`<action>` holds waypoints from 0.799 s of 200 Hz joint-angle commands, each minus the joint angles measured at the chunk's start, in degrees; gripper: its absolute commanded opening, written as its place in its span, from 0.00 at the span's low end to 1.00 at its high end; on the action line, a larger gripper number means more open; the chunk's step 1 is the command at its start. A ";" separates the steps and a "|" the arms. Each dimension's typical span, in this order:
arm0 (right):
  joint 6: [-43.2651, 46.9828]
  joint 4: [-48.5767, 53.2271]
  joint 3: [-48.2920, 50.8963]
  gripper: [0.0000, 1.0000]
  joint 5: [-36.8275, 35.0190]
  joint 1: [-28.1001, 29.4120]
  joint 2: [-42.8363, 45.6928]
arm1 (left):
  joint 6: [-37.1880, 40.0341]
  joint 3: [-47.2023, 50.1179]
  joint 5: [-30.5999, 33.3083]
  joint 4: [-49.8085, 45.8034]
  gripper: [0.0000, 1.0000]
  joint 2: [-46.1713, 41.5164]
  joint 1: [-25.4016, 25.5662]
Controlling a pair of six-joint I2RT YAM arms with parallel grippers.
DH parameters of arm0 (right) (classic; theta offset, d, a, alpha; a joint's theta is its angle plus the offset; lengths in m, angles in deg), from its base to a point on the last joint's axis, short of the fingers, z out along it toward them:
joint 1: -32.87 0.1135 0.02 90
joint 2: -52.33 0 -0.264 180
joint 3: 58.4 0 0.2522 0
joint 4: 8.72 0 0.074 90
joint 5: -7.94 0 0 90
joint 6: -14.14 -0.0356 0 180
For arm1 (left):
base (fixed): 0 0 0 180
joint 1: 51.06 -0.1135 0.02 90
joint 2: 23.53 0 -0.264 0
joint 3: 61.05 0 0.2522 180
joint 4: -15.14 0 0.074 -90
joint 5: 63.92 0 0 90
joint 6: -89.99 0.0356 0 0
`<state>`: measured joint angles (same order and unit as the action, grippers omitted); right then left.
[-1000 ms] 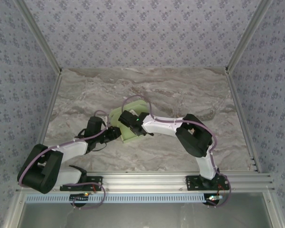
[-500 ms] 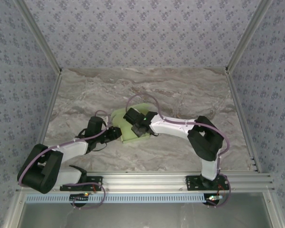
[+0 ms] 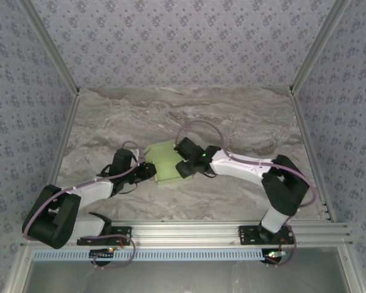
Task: Fold the paper box
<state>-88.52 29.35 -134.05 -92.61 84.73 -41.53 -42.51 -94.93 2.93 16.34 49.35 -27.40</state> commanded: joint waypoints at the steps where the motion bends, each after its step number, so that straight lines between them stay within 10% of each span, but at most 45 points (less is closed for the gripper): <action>1: -2.89 -2.94 4.47 0.66 5.83 -1.83 5.92 | 1.27 -1.50 0.03 -0.79 0.22 -0.14 0.32; 94: -12.77 -27.39 19.73 0.36 38.92 -20.61 7.97 | 1.32 -1.67 0.23 -1.43 0.22 -0.38 0.31; 160: -17.81 -36.94 20.50 0.29 47.14 -23.84 0.30 | 1.32 -1.76 0.31 -1.70 0.22 -0.47 0.29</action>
<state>-103.37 -2.49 -114.18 -51.06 61.38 -39.08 -42.49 -95.52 2.95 15.45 49.33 -27.40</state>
